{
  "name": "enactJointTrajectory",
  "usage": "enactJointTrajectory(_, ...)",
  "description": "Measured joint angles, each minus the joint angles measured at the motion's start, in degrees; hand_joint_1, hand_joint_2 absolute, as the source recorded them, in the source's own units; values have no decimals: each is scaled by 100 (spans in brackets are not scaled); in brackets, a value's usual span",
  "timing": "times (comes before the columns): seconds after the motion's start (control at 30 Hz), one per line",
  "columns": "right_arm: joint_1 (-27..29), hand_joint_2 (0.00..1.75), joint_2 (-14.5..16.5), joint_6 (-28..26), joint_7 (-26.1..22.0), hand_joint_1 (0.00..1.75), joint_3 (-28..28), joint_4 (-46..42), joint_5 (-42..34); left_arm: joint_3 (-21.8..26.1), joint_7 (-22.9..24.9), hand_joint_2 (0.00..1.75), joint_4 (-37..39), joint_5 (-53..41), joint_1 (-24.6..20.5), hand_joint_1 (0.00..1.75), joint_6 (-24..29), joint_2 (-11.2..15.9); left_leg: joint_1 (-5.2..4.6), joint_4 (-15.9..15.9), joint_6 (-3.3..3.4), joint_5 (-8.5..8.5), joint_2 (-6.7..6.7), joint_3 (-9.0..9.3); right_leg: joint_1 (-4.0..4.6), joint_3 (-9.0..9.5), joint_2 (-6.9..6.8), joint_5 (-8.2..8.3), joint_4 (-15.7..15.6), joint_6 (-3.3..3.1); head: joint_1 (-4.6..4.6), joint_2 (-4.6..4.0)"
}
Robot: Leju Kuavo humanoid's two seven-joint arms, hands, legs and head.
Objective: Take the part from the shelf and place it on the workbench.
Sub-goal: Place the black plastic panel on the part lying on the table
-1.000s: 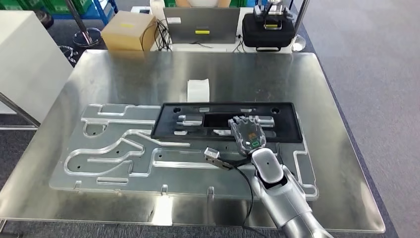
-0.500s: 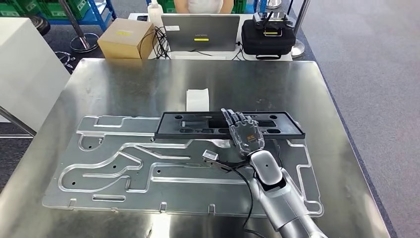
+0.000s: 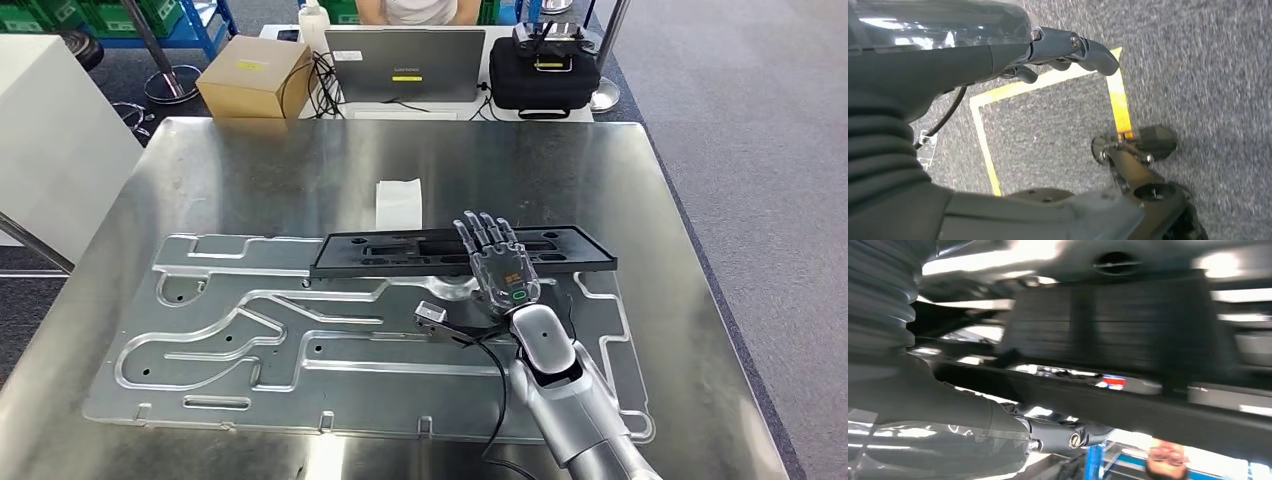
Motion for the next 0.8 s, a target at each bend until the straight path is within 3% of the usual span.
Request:
enactJointTrajectory(0.07,-2,175,4,10,-5,0,0,-4,0,5,-1,0,0,24,5,0,-14,4,11,133,-61,-152,4,-52,-18,-6,-14,51,-49,-80,-9,-1)
enactJointTrajectory(0.1,-3,175,10,17,-9,0,0,-5,0,7,-2,0,0,32,6,0,-21,5,18,345,-87,-329,7,-127,-30,-17,-25,78,-71,-119,-20,-1)
enactJointTrajectory(0.17,5,175,21,30,-19,0,0,-4,0,9,-4,0,2,42,10,0,-28,3,31,1036,-128,-774,12,-358,-21,-65,-42,120,-70,-158,-39,-1)
enactJointTrajectory(0.23,19,175,24,45,-25,0,0,-2,0,11,-6,0,4,52,19,0,-33,1,38,1517,-150,-990,13,-469,-8,-136,-52,165,-54,-162,-40,1)
enactJointTrajectory(0.27,25,175,24,51,-26,0,0,-1,0,13,-7,0,4,56,24,0,-33,1,38,1458,-146,-944,13,-382,-4,-174,-52,192,-45,-156,-40,1)
enactJointTrajectory(0.37,32,175,27,57,-26,0,0,-3,0,27,-7,0,3,60,15,0,-33,7,19,357,-74,-553,13,318,13,-255,-43,279,-25,-110,-40,0)
enactJointTrajectory(0.43,31,175,31,56,-26,0,0,-6,0,37,-9,0,3,61,5,0,-34,14,-15,-76,-21,-446,10,541,17,-279,-43,341,-22,-43,-34,1)
enactJointTrajectory(0.53,37,175,37,57,-33,0,-1,-5,2,48,-11,0,4,62,13,0,-36,10,-24,-123,67,-324,22,487,6,-302,-38,417,-42,69,-31,1)
enactJointTrajectory(0.6,37,175,34,57,-34,0,-2,-4,2,55,-10,0,5,66,7,0,-42,3,9,-166,152,-183,48,402,2,-410,-29,123,193,133,-5,1)
enactJointTrajectory(0.67,42,175,33,56,-34,0,-2,0,2,61,-9,0,5,74,2,0,-52,1,14,-169,200,-61,65,259,-23,-612,-29,-444,834,187,19,1)
enactJointTrajectory(0.7,46,175,33,53,-34,0,-2,5,2,65,-9,0,4,77,3,0,-57,2,12,-161,200,-8,70,179,-34,-693,-31,-644,1191,211,21,0)
enactJointTrajectory(0.73,46,175,33,46,-32,0,-2,10,2,70,-8,0,5,78,4,0,-66,2,10,-149,194,43,75,97,-43,-711,-32,-725,1440,231,21,-1)
enactJointTrajectory(0.77,41,175,33,35,-26,0,-2,15,2,76,-7,0,5,79,5,0,-74,2,10,-133,184,88,78,19,-50,-638,-34,-689,1513,243,21,0)
enactJointTrajectory(0.8,31,175,33,21,-16,0,-2,18,2,81,-3,0,6,80,5,0,-84,2,12,-110,172,128,81,-54,-55,-461,-36,-569,1381,247,23,0)
